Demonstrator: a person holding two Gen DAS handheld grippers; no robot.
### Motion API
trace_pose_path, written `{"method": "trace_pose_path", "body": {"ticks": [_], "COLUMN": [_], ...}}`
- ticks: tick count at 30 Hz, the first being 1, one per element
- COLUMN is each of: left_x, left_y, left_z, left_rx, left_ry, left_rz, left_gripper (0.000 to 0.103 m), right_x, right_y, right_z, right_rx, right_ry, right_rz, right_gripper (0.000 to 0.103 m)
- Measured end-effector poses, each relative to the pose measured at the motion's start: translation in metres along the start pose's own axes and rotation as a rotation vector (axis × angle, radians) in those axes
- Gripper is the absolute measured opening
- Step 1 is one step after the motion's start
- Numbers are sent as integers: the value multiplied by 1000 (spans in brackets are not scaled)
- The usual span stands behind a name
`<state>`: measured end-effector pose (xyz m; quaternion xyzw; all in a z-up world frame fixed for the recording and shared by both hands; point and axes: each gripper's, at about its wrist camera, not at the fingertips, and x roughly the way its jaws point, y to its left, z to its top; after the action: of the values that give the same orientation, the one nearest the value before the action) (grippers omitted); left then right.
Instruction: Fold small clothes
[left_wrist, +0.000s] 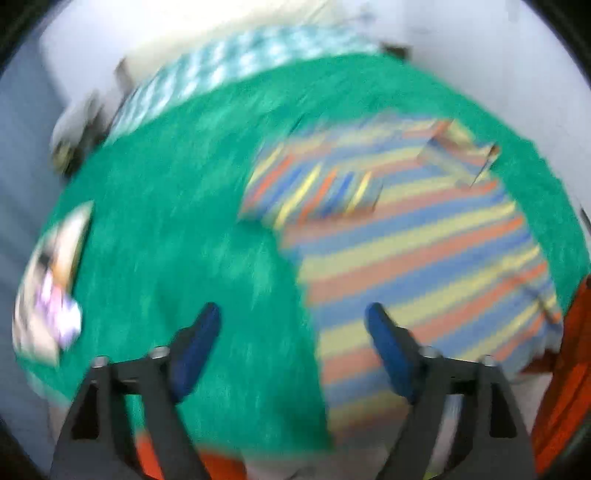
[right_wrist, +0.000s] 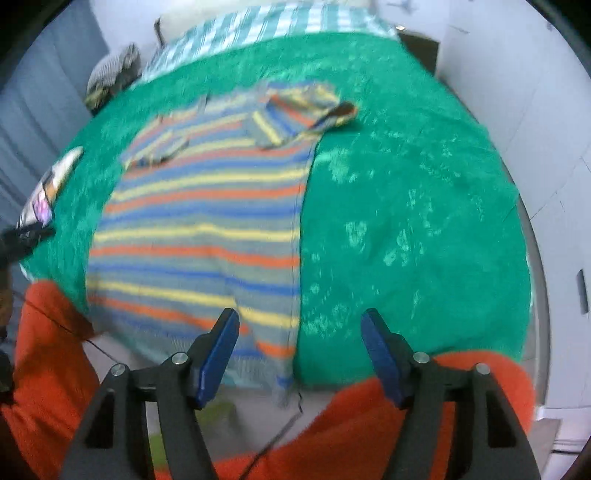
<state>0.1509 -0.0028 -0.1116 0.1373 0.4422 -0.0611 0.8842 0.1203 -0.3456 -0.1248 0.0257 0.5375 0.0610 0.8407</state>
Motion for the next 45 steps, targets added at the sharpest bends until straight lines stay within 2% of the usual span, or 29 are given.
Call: {"method": "trace_pose_path", "body": {"ticks": [1, 3, 5, 7, 9, 10, 11, 12, 15, 18, 21, 23, 24, 26, 31, 35, 38, 40, 42, 43, 44, 45], "left_x": [15, 51, 96, 145, 173, 181, 184, 182, 150, 119, 108, 116, 120, 133, 157, 146, 131, 121, 110, 103, 94, 86], "left_y": [-9, -36, -58, -64, -48, -32, -18, -3, 45, 130, 234, 276, 286, 291, 268, 279, 296, 303, 302, 297, 288, 279], "left_z": [19, 50, 68, 85, 91, 91, 87, 87, 81, 60, 19, -10, -19, -32, -39, -62, -86, -99, -109, -113, -115, -116], "left_rx": [59, 154, 223, 216, 130, 40, -51, -124, -223, -430, -691, -815, -846, -852, -781, -841, -890, -901, -911, -913, -909, -904], "left_ry": [-32, -33, 16, 82, 153, 196, 223, 222, 119, 53, 61, 98, 116, 141, 198, 202, 228, 245, 244, 231, 210, 192], "left_rz": [-8, -14, 0, 48, 34, -41, -113, -143, -89, -10, 122, 134, 141, 156, 187, 203, 297, 327, 319, 305, 283, 269], "left_gripper": [92, 92, 92, 89, 59, 25, 9, 9, 8, 8, 8, 8, 7, 7, 9, 18, 25, 26, 28, 34, 45, 51], "right_x": [4, 12, 16, 17, 14, 13, 13, 14, 12, 15, 17, 18, 19, 22, 26, 27, 20, 12, 4, 4, 6, 13], "right_y": [-2, -8, -9, -7, -5, -5, -5, -5, -12, -18, -19, -17, -16, -15, -11, -15, -20, -18, -9, -2, 7, 22], "right_z": [-1, 1, 0, -2, -6, -7, -8, -9, -11, -10, -10, -9, -9, -8, -9, -12, -4, 13, 45, 62, 82, 106], "right_rx": [24, 85, 112, 119, 114, 114, 115, 117, 146, 179, 191, 189, 188, 186, 169, 179, 193, 151, 55, 7, -51, -125], "right_ry": [-1, 9, 5, -4, -13, -15, -15, -16, -25, -24, -21, -18, -14, -3, 17, 28, 36, 20, -13, -27, -44, -66], "right_rz": [10, 45, 63, 67, 65, 66, 66, 65, 72, 79, 77, 72, 71, 71, 58, 50, 52, 44, 12, -4, -21, -30], "right_gripper": [68, 68, 68, 68, 68, 68, 68, 68, 68, 68, 68, 68, 68, 68, 68, 68, 68, 68, 70, 76, 79, 80]}}
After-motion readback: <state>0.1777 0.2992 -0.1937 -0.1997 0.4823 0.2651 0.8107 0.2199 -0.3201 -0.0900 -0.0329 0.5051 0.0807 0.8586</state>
